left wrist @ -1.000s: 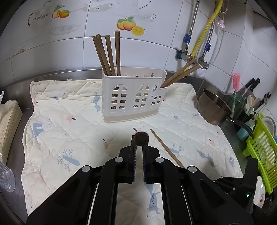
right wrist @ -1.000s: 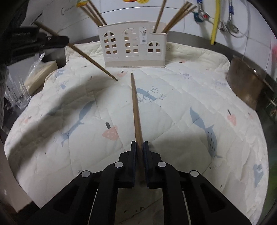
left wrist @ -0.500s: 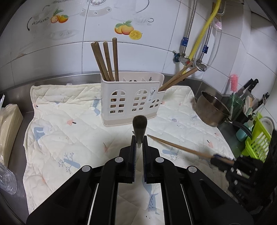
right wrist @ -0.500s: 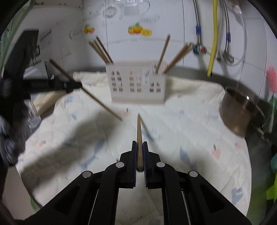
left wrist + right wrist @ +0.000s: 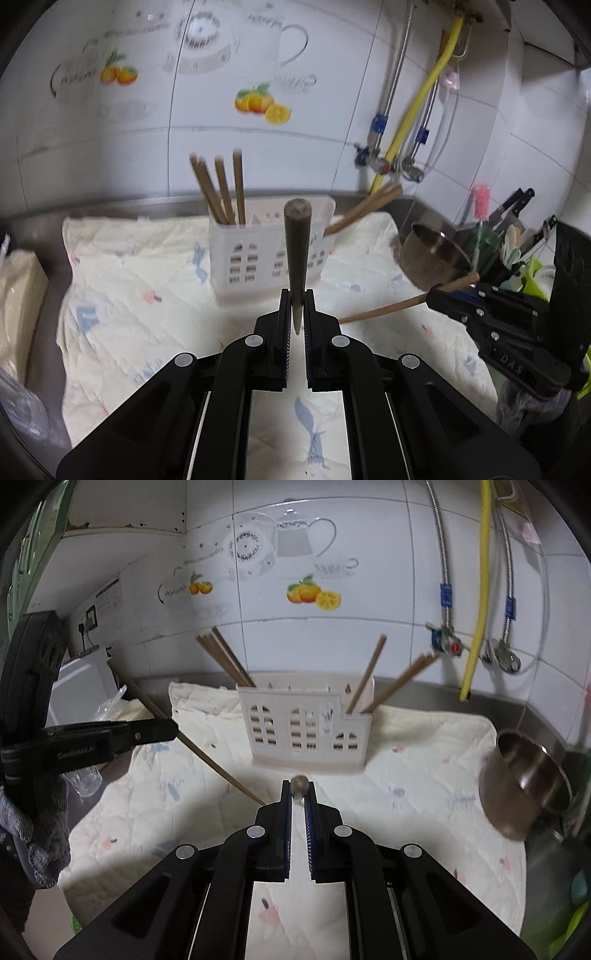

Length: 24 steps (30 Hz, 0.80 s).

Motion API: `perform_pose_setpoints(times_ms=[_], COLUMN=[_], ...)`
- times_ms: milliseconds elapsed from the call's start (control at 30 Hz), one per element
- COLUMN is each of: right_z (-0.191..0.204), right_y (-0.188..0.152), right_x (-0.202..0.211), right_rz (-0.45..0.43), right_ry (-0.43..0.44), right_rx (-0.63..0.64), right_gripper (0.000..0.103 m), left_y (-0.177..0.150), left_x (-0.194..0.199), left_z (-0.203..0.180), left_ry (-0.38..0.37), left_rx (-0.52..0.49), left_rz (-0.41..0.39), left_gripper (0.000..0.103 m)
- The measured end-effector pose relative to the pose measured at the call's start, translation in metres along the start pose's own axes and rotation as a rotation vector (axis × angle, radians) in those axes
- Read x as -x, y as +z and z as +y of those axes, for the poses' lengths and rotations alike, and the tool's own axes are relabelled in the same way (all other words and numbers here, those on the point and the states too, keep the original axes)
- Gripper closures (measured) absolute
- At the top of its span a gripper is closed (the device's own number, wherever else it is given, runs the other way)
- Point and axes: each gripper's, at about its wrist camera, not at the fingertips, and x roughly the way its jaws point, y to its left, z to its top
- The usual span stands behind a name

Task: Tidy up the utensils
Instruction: 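Raise both held chopsticks upright above the white holder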

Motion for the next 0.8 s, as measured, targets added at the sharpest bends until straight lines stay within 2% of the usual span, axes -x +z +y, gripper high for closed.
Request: perform_pose_setpoints(times_ms=[100,267,400,467,600,800], right_z=[-0.001,-0.010,-0.019,-0.022,-0.028,-0.038], right_y=[0.021,0.061,0.095,0.108,0.136,0.168], right_x=[0.005,0.013,0.018,0.019,0.020,0.012], right_rz=[-0.005,-0.009,-0.029,-0.044,-0.068,-0.118], right_ry=[0.002,0.011,0.010,0.006,0.016,-0.002], right_rx=[0.028,0.049,0.053,0.054,0.043,0.026], right_gripper=[0.096,0.096,0.096,0.096,0.096,0.096], left_y=[0.020,0.059,0.089,0.102,0.116,0.115], left_x=[0.008,0.024,0.029,0.023,0.002,-0.040], left_z=[-0.003,-0.009,-0.013,-0.013,-0.005,0.009], left_ry=[-0.023,-0.005,0.038,0.083,0.134,0.149], left_rx=[-0.007,-0.044,-0.076,-0.095,-0.101,-0.091], left_rz=[-0.026,-0.103,-0.153,-0.163,-0.142,-0.055], left_gripper=[0.098,0.098,0.098,0.098,0.098,0.098])
